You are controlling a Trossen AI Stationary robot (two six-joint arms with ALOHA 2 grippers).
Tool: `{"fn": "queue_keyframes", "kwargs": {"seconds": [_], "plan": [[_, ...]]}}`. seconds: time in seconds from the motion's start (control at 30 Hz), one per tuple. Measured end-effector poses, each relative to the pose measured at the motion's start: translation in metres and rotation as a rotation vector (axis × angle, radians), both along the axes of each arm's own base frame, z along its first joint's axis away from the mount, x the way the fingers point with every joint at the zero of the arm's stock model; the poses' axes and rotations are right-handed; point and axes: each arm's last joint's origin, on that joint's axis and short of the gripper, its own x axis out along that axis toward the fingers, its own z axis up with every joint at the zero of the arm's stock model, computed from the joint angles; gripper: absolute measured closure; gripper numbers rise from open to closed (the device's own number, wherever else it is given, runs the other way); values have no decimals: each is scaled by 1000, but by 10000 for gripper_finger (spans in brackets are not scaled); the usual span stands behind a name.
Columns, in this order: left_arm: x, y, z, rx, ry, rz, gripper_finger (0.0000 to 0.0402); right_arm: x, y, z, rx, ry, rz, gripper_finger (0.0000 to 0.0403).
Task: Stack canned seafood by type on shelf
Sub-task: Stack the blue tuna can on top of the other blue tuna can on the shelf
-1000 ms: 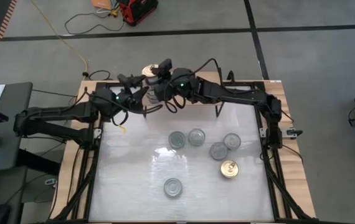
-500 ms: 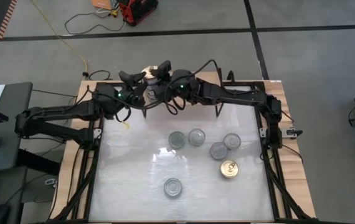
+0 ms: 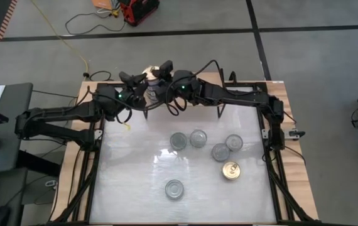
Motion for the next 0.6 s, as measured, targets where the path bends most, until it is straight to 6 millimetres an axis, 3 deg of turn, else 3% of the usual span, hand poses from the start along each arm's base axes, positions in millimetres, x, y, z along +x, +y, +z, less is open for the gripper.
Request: {"fn": "queue_keyframes", "kwargs": {"seconds": [0.4,0.6], "plan": [[-1,1,-3,-12,19,38,203,-1,14,1,-9,21,-38,35],[-1,1,-3,-12,19,38,203,-12,23,15,9,7,-41,17]]}}
